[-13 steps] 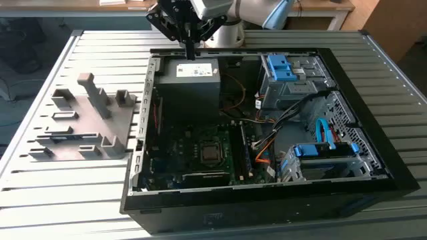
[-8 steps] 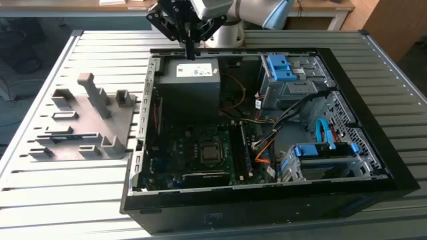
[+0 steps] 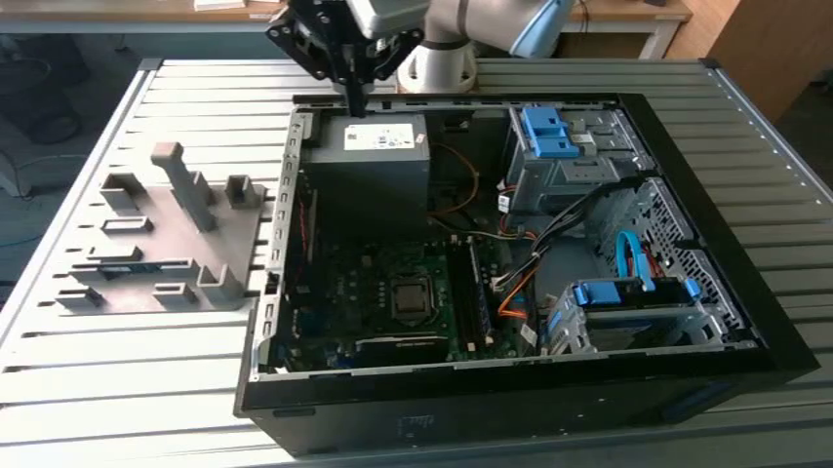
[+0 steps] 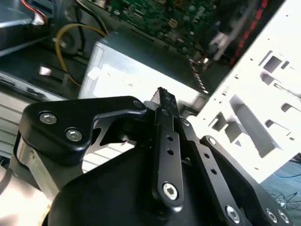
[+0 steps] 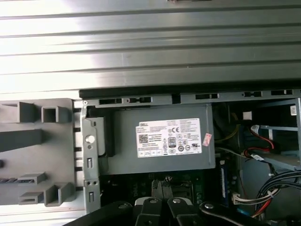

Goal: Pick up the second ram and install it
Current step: 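Reach for the second ram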

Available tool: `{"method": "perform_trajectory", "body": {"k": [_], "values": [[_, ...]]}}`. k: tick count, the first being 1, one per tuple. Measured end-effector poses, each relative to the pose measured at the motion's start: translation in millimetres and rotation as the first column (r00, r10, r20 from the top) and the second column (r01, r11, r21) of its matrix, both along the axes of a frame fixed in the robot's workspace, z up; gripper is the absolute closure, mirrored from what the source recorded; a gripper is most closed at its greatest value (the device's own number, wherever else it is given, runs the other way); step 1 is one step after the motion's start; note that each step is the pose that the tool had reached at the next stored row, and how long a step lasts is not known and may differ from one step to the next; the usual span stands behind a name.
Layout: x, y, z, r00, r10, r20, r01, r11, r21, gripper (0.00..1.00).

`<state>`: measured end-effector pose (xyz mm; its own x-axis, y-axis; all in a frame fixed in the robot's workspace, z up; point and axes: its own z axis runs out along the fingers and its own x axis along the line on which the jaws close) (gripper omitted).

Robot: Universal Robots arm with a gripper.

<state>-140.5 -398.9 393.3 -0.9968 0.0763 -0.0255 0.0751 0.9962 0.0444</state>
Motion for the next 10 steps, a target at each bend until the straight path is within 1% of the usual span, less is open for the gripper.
{"method": "perform_trajectory", "body": {"k": [10], "values": [[-45.8,0.0,-0.3,1.0,0.0,0.0019,0.0,1.0,0.0,0.9]]}}
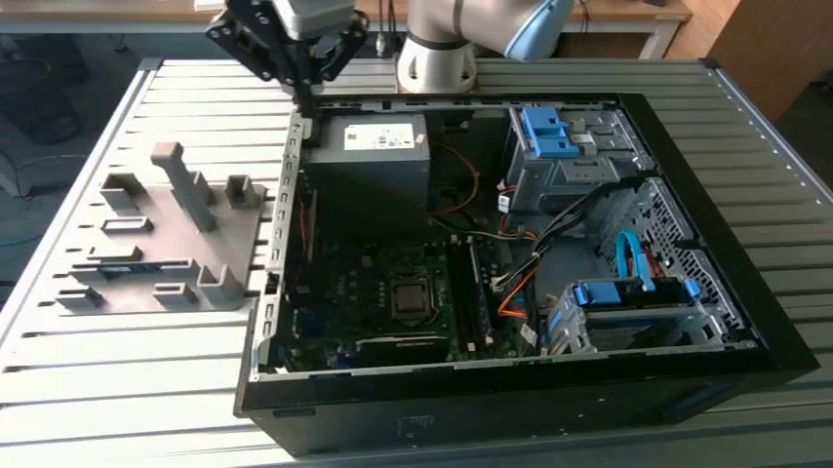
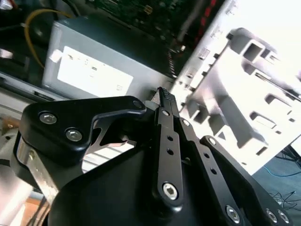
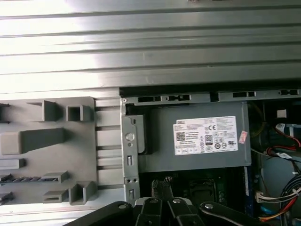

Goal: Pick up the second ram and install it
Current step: 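Reach for the second ram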

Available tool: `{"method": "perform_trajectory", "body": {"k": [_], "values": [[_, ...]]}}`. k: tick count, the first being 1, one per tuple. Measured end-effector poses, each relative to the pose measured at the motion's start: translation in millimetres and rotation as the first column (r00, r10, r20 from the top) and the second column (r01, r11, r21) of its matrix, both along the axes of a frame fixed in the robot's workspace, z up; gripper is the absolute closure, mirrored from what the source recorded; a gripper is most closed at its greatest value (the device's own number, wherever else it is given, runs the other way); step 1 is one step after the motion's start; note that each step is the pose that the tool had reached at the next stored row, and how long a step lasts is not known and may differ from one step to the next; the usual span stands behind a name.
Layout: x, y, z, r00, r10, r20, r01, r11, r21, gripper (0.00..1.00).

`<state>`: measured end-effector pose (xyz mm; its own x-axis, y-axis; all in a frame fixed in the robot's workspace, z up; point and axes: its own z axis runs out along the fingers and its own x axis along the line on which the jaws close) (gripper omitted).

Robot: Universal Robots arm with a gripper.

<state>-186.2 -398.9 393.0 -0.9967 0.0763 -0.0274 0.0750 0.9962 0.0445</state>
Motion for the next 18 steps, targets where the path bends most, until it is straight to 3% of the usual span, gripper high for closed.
{"method": "perform_trajectory", "body": {"k": [13,18], "values": [[-56.1,0.0,-0.6,1.0,0.0,0.0,0.0,1.0,0.0001,0.9],[-85.8,0.0,-0.9,1.0,0.0,0.0001,0.0,1.0,0.0001,0.9]]}}
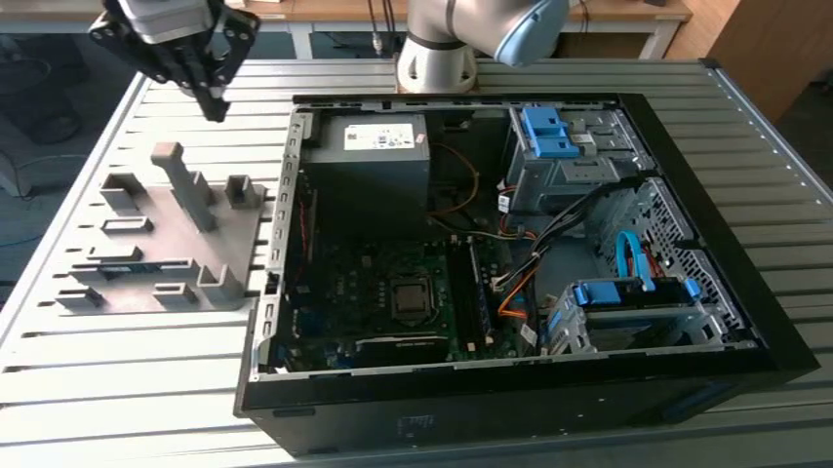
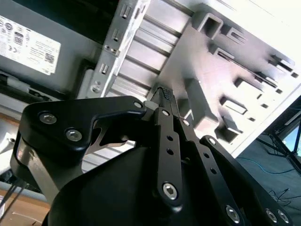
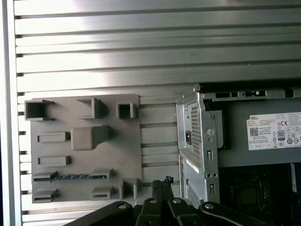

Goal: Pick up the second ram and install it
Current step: 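Reach for the second ram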

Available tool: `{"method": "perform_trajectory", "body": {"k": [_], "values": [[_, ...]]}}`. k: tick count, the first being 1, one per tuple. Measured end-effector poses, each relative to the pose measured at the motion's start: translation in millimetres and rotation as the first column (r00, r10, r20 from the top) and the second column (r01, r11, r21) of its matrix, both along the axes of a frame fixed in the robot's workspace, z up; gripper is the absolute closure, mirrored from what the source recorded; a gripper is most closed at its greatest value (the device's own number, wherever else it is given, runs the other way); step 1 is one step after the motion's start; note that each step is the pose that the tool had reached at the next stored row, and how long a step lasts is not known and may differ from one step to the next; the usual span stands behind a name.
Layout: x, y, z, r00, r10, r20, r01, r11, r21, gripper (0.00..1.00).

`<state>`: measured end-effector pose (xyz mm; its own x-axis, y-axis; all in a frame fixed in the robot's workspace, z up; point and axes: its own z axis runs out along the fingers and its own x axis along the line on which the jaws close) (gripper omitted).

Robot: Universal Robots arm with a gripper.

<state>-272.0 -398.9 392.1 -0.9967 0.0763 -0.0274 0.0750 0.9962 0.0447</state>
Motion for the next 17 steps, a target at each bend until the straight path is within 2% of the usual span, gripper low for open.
{"method": "perform_trajectory", "body": {"k": [4,17], "values": [[-19.0,0.0,-0.3,1.0,0.0,0.0,0.0,1.0,0.0,0.9],[-58.1,0.0,-1.4,1.0,0.0,0.0,0.0,1.0,-0.0001,0.9]]}}
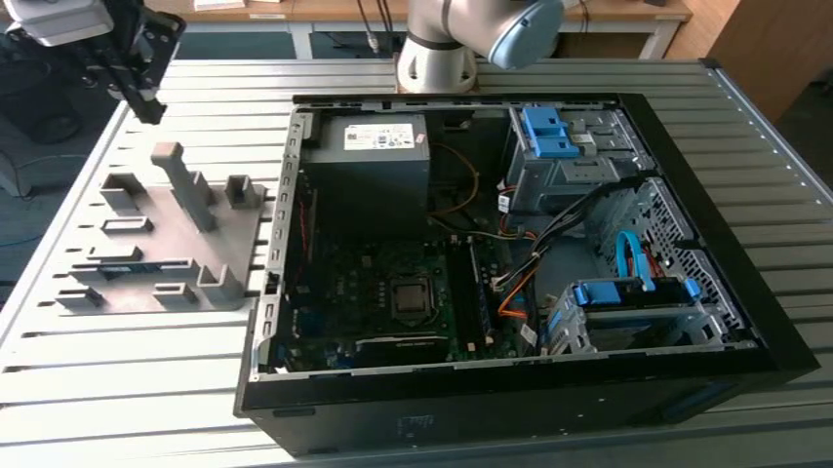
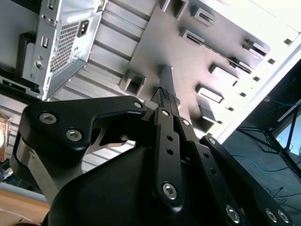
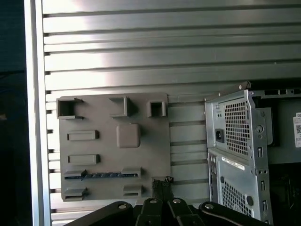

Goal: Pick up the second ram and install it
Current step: 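Reach for the second ram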

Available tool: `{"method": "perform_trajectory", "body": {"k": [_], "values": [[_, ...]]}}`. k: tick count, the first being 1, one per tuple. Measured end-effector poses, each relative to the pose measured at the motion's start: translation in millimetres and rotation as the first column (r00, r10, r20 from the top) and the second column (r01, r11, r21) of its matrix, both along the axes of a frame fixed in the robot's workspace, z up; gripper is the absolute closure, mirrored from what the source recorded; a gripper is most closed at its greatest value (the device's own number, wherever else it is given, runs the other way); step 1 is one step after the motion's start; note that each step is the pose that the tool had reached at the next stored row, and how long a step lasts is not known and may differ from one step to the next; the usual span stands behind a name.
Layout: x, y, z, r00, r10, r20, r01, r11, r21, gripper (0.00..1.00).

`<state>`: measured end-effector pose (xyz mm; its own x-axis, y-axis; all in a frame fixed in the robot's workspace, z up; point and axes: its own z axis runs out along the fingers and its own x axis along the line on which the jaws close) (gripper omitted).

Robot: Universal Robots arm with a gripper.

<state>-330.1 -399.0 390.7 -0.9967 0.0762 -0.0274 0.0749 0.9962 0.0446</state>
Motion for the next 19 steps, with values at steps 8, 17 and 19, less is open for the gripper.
{"method": "perform_trajectory", "body": {"k": [8,17,19], "values": [[-22.0,0.0,-1.2,1.0,0.0,0.0,0.0,1.0,-0.0001,0.9],[-48.7,0.0,-4.5,1.0,0.0,-0.0001,0.0,1.0,-0.0001,0.9],[-53.9,0.0,-5.9,1.0,0.0,0.0,0.0,1.0,0.0,0.9]]}}
